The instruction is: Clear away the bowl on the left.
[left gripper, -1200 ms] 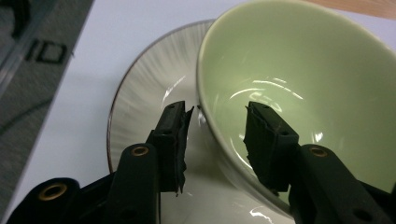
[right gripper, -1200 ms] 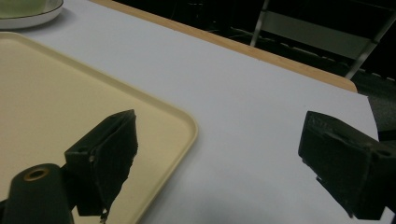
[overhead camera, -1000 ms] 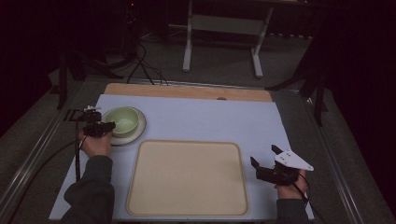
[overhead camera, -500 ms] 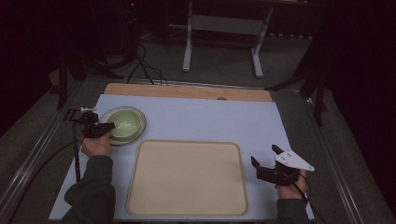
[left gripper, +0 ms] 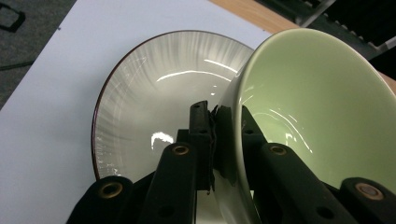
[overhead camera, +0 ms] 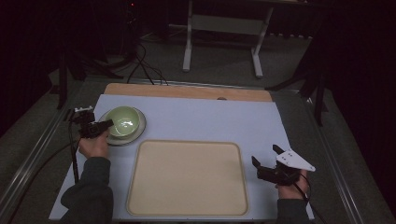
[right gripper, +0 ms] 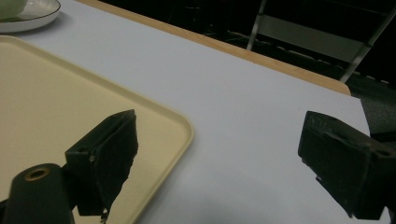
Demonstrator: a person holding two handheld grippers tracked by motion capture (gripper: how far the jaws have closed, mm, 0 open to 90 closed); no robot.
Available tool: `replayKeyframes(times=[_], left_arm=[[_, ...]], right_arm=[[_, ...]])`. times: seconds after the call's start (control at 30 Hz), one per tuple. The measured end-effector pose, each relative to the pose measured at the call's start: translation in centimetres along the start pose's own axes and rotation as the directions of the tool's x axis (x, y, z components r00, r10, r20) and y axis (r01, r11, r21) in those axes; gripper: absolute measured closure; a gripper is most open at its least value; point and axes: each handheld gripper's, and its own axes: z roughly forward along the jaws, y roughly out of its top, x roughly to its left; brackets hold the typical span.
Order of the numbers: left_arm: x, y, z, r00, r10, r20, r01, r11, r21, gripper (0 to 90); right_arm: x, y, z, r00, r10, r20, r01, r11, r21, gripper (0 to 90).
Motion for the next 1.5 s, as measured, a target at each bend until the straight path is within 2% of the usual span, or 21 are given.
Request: replayKeyframes(times=[0.23, 0.4, 0.73, 1.2, 1.37, 1.5], left_arm=[[-0.1, 0.3, -1.2, 0.9994, -0.003, 0.033, 0.004, 0.9995, -0.032, 82.3], [-0.1, 0.4, -2.2, 0.9994, -0.001, 0.036, 0.003, 0.9987, -0.052, 82.4], [-0.4, 0.3, -3.6, 0.9976, 0.02, 0.066, -0.014, 0.9961, -0.087, 82.3], [-1.5, -0.1, -5.2, 0.9906, 0.056, 0.125, -0.043, 0.994, -0.101, 81.8], [-1.7, -0.3, -5.5, 0.9888, 0.062, 0.135, -0.048, 0.9931, -0.107, 81.8], [-1.8, -0.6, -5.8, 0.985, 0.059, 0.162, -0.041, 0.9929, -0.111, 81.8]], right_arm=[[-0.1, 0.0, 0.0, 1.0, 0.001, 0.003, -0.001, 1.0, -0.002, 11.5], [-0.1, 0.0, -0.1, 1.0, 0.003, 0.005, -0.003, 1.0, -0.006, 12.2], [-0.1, 0.0, -0.2, 0.9999, 0.006, 0.015, -0.006, 1.0, -0.012, 13.2], [-0.2, 0.0, -0.2, 0.9998, 0.01, 0.017, -0.01, 1.0, -0.017, 13.0], [-0.2, 0.0, -0.2, 0.9998, 0.01, 0.016, -0.01, 1.0, -0.018, 13.0], [-0.2, 0.0, -0.2, 0.9998, 0.01, 0.017, -0.01, 1.0, -0.018, 13.0]])
